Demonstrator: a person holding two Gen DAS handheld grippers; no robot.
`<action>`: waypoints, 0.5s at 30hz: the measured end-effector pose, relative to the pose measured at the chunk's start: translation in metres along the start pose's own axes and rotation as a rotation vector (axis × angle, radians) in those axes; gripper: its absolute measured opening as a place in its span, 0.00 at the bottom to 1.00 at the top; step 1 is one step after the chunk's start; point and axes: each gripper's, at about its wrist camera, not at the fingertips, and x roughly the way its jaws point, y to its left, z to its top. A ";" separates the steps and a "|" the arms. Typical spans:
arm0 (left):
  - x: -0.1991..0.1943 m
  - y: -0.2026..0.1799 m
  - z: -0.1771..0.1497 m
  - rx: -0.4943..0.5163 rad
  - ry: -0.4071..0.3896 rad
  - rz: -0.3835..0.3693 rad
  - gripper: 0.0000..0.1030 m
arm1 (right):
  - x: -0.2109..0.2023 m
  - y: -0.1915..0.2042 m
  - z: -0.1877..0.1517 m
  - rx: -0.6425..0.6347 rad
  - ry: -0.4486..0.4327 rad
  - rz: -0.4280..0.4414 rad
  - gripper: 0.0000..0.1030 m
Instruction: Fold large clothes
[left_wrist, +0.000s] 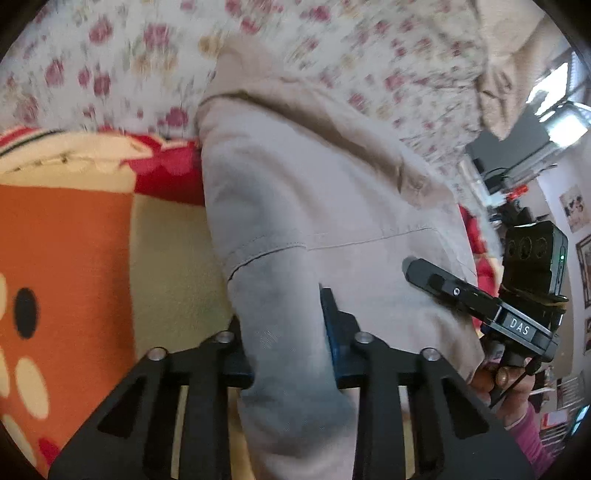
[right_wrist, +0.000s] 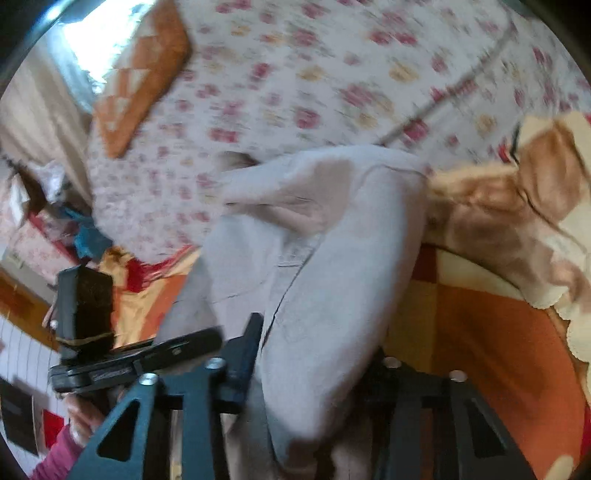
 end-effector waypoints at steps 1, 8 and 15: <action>-0.010 -0.005 -0.003 0.010 -0.009 -0.010 0.23 | -0.006 0.010 -0.001 -0.012 -0.003 0.014 0.34; -0.102 -0.037 -0.067 0.105 -0.038 -0.002 0.23 | -0.059 0.069 -0.045 -0.066 0.003 0.166 0.34; -0.090 0.007 -0.142 -0.036 0.073 0.150 0.41 | -0.031 0.055 -0.114 -0.004 0.124 -0.022 0.53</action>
